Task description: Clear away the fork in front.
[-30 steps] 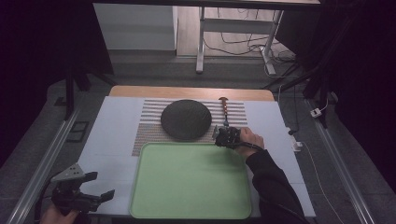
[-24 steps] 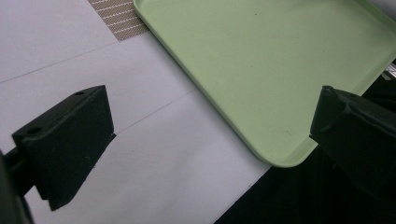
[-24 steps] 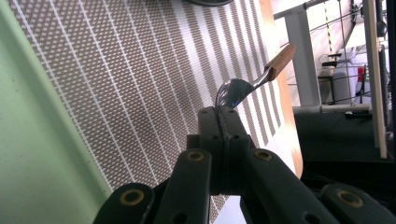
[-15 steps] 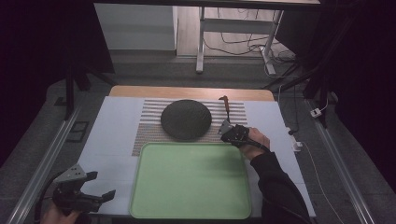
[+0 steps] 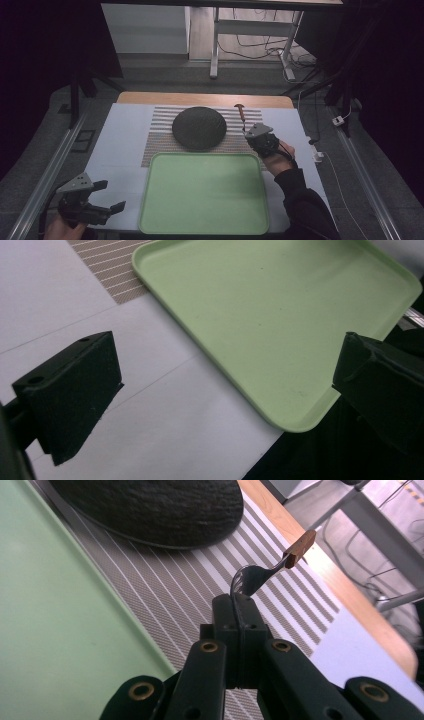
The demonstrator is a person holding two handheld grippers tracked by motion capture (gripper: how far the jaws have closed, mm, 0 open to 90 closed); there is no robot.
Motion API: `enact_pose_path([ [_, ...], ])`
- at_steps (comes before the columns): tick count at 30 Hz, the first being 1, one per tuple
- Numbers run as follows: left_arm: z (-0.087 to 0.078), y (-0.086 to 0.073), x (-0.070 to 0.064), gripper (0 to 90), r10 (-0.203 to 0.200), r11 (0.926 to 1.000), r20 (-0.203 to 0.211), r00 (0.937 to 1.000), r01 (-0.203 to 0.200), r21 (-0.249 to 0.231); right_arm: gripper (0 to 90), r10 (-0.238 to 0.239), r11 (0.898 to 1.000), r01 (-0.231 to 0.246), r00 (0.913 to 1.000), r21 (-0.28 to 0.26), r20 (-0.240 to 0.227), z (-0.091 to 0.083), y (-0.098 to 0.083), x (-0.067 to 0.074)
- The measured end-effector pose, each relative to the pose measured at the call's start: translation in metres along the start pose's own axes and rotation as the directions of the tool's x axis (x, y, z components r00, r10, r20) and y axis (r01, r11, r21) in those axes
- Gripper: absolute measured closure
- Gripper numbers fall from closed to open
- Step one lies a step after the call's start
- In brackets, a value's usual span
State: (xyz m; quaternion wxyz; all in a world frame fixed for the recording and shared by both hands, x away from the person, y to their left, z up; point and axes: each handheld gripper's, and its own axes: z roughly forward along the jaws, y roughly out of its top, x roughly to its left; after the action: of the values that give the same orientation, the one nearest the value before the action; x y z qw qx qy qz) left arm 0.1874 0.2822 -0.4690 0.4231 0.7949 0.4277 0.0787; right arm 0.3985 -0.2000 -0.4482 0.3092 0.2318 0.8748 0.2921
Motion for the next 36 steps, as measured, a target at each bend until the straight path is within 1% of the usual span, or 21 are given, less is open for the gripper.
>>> enact_pose_path([
  [3,0.002,0.002,0.0,0.0,0.01,0.9999,0.009,0.9999,-0.01,0.001,90.0,0.051,0.998,-0.052,0.998,-0.031,-0.036,-0.007,-0.001,-0.002],
  [8,0.005,0.008,-0.001,0.0,0.034,0.9993,0.026,0.9991,-0.033,-0.017,90.0,0.101,0.992,-0.107,0.9909,-0.07,-0.09,-0.02,-0.004,-0.001],
  [11,0.009,0.011,-0.002,0.0,0.043,0.999,0.032,0.9986,-0.043,-0.014,90.0,0.134,0.985,-0.146,0.9823,-0.091,-0.132,-0.029,-0.007,0.0],
  [13,0.012,0.013,-0.003,0.0,0.055,0.9984,0.039,0.9977,-0.055,-0.012,90.0,0.148,0.981,-0.166,0.9757,-0.104,-0.162,-0.034,-0.009,0.001],
  [16,0.016,0.016,-0.004,0.0,0.06,0.9982,0.054,0.9967,-0.059,-0.003,90.0,0.163,0.974,-0.19,0.9656,-0.122,-0.203,-0.041,-0.011,0.004],
  [17,0.018,0.018,-0.005,0.0,0.061,0.9982,0.06,0.9964,-0.061,-0.005,90.0,0.171,0.971,-0.201,0.9608,-0.126,-0.218,-0.043,-0.011,0.005],
  [20,0.022,0.022,-0.005,0.0,0.061,0.9982,0.084,0.9946,-0.061,-0.004,90.0,0.175,0.965,-0.216,0.9508,-0.145,-0.256,-0.049,-0.012,0.008],
  [23,0.027,0.027,-0.006,0.0,0.068,0.9977,0.095,0.9932,-0.067,-0.008,90.0,0.172,0.962,-0.225,0.9406,-0.157,-0.293,-0.055,-0.012,0.013],
  [28,0.037,0.036,-0.006,0.0,0.089,0.9959,0.111,0.9899,-0.09,0.005,90.0,0.171,0.954,-0.245,0.9172,-0.173,-0.36,-0.065,-0.015,0.022],
  [29,0.039,0.038,-0.007,0.0,0.1,0.9948,0.111,0.9888,-0.101,0.007,90.0,0.167,0.955,-0.243,0.9149,-0.172,-0.368,-0.067,-0.015,0.023],
  [31,0.043,0.042,-0.008,0.0,0.11,0.9935,0.116,0.9871,-0.113,0.014,90.0,0.166,0.954,-0.248,0.907,-0.171,-0.387,-0.071,-0.016,0.027],
  [32,0.045,0.045,-0.008,0.0,0.116,0.9928,0.118,0.9862,-0.119,0.018,90.0,0.164,0.952,-0.251,0.9012,-0.175,-0.401,-0.073,-0.017,0.029],
  [35,0.051,0.052,-0.009,0.0,0.13,0.9905,0.126,0.9835,-0.134,0.029,90.0,0.151,0.953,-0.245,0.8945,-0.178,-0.421,-0.078,-0.017,0.034],
  [36,0.053,0.054,-0.01,0.0,0.133,0.9899,0.128,0.9828,-0.138,0.032,90.0,0.147,0.951,-0.246,0.8903,-0.185,-0.431,-0.079,-0.017,0.036],
])
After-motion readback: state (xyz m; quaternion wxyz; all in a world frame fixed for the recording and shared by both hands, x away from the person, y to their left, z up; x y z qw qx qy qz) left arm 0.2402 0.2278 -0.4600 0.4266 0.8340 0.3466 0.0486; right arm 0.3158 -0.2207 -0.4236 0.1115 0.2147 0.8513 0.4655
